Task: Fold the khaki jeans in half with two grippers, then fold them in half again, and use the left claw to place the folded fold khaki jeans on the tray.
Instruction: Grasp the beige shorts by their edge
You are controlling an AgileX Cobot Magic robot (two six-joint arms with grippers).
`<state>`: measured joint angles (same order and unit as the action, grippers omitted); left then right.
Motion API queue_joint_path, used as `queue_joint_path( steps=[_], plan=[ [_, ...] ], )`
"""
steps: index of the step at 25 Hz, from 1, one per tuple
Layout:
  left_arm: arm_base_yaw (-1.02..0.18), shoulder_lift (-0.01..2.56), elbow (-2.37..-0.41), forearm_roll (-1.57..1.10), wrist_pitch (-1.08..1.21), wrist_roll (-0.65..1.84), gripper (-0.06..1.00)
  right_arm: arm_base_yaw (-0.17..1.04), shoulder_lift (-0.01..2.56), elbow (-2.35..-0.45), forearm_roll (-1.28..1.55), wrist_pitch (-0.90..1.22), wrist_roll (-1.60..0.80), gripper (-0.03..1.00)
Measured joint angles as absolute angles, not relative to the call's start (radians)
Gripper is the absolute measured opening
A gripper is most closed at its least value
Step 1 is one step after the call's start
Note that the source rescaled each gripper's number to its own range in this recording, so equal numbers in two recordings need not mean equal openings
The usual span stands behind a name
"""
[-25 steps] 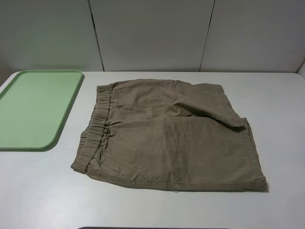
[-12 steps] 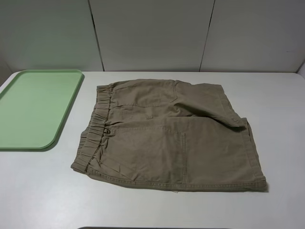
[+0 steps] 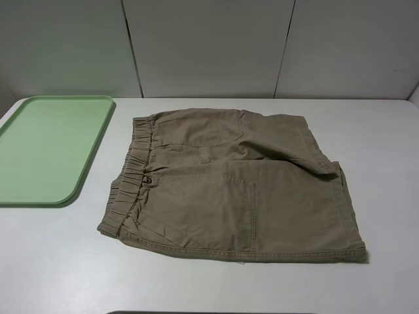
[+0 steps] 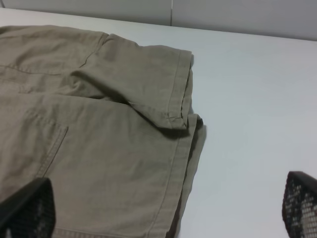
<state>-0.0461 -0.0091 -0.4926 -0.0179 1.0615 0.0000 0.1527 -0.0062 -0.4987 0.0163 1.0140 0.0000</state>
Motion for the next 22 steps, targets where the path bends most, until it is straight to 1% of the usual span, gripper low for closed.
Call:
queue_joint_path(
  steps=[22],
  plan=[
    [-0.046,-0.009,-0.493,-0.018,1.061,0.000,0.93,0.153,-0.006,-0.499,0.016,1.014,0.000,1.00]
  ],
)
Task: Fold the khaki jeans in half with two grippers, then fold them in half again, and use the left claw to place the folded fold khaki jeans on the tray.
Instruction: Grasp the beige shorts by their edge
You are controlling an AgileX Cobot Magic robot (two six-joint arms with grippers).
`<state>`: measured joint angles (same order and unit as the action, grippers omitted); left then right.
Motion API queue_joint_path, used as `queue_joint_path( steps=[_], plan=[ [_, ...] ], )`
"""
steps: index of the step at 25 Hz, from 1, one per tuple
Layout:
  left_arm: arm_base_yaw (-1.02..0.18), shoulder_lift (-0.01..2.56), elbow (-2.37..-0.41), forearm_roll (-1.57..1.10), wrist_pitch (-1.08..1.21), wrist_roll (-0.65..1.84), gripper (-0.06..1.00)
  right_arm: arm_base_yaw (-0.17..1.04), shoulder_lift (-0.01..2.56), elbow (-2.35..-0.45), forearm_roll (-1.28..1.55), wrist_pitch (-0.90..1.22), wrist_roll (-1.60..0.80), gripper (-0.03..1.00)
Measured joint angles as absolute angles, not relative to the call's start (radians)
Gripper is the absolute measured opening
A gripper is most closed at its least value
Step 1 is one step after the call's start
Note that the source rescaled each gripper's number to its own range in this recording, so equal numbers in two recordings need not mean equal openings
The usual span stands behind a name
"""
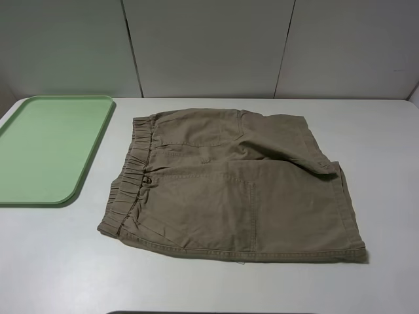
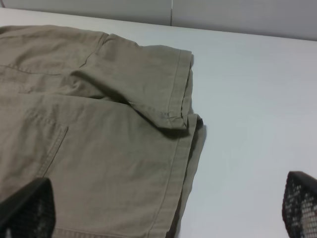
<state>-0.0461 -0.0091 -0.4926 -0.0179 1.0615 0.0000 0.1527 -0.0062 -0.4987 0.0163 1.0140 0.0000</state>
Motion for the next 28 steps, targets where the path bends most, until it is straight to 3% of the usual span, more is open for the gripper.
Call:
queue_joint_path(
  steps=[14,21,28],
  plan=[
    [-0.055,-0.009,-0.493,-0.025,1.061,0.000,0.93,0.153,-0.006,-0.499,0.016,1.014,0.000,1.00],
    [-0.184,-0.009,-0.533,-0.048,1.058,0.060,0.93,0.156,-0.006,-0.499,0.033,1.014,-0.033,1.00],
    [-0.335,0.033,-0.671,-0.049,1.046,0.306,0.93,0.252,0.063,-0.499,0.061,1.020,-0.282,1.00]
  ],
)
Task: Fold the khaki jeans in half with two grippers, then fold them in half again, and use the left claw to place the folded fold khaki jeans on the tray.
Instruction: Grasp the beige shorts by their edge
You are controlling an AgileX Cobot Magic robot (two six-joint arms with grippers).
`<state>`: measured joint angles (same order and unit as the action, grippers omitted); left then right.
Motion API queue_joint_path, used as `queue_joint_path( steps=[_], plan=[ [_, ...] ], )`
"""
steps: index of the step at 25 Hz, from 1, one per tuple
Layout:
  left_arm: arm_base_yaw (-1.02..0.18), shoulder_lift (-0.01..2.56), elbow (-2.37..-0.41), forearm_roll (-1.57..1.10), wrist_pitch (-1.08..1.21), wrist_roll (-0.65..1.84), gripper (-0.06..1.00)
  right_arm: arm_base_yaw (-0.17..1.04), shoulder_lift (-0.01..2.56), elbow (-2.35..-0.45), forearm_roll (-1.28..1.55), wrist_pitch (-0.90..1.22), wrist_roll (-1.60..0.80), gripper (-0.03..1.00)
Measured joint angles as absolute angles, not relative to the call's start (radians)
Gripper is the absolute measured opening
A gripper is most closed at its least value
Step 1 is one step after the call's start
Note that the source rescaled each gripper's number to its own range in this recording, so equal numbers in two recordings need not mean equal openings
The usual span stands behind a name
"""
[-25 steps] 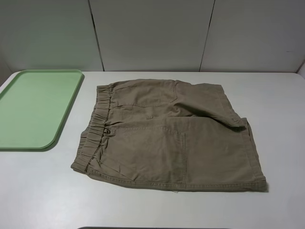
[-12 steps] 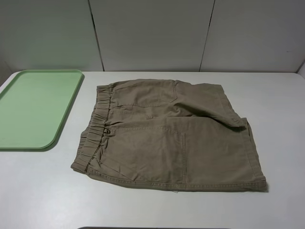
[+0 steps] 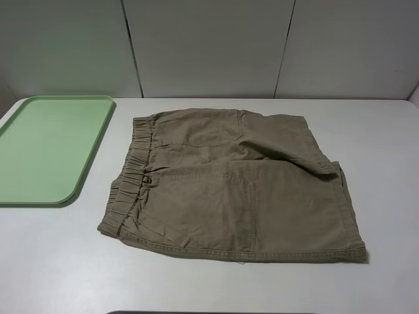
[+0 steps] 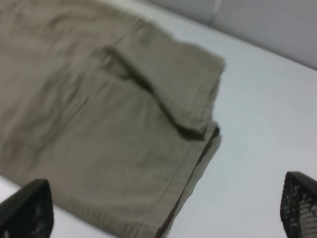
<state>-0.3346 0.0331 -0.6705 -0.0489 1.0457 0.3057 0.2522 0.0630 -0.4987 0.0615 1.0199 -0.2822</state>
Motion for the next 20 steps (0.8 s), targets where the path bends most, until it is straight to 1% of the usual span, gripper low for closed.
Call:
queue_joint_path(
  steps=[4,7,15,20],
  plan=[
    [-0.444,0.153,-0.718,-0.030,1.081,0.476,0.93,0.336,0.203,-0.520,0.025,1.014,-0.321,1.00],
    [-0.525,0.256,-0.724,0.052,1.105,0.533,0.92,0.409,0.337,-0.553,-0.038,1.020,-0.335,1.00],
    [-0.712,0.543,-0.725,0.370,1.130,0.539,0.92,0.578,0.689,-0.602,-0.173,1.055,-0.421,1.00],
    [-0.781,0.693,-0.725,0.433,1.102,0.553,0.92,0.641,0.856,-0.602,-0.196,1.048,-0.496,1.00]
  ],
)
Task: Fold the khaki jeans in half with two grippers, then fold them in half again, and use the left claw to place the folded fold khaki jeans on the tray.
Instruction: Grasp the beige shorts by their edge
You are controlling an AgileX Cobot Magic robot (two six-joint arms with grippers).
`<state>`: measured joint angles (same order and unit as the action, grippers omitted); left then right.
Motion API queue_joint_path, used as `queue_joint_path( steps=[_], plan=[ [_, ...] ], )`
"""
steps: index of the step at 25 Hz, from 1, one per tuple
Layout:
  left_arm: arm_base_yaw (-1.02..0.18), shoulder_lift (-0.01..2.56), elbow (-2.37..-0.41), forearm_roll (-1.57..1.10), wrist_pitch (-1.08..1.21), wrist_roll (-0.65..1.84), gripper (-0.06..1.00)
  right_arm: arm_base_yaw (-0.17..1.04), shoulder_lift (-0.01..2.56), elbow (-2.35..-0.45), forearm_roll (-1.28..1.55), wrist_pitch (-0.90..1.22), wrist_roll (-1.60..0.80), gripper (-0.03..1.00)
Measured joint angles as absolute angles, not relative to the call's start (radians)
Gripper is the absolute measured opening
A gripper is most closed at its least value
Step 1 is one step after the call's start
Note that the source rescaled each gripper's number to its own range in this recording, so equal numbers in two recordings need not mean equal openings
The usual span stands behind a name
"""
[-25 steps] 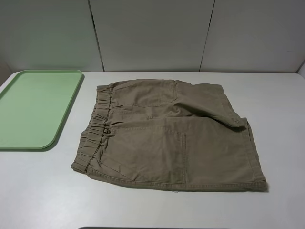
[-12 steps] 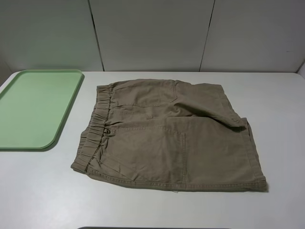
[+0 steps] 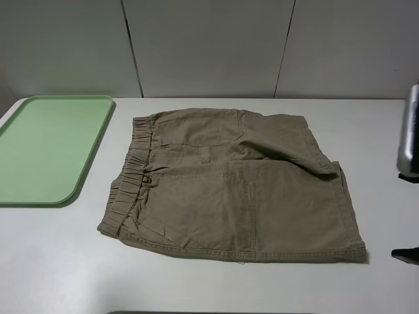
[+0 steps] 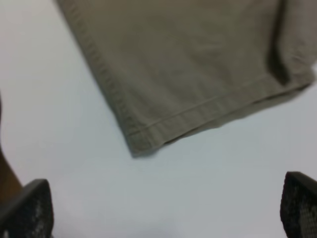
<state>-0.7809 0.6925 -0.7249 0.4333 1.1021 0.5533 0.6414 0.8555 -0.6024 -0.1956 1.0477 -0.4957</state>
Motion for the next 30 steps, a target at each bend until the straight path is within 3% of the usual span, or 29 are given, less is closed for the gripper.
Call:
queue_joint_path(
  steps=[14,30],
  plan=[
    [-0.789,1.035,-0.711,0.439,0.866,0.665,0.92,0.668,1.147,-0.603,-0.204,0.773,-0.544,1.00],
    [-0.783,1.119,-0.411,0.550,0.516,0.674,0.92,0.668,1.193,-0.405,-0.282,0.544,-0.559,1.00]
  ],
)
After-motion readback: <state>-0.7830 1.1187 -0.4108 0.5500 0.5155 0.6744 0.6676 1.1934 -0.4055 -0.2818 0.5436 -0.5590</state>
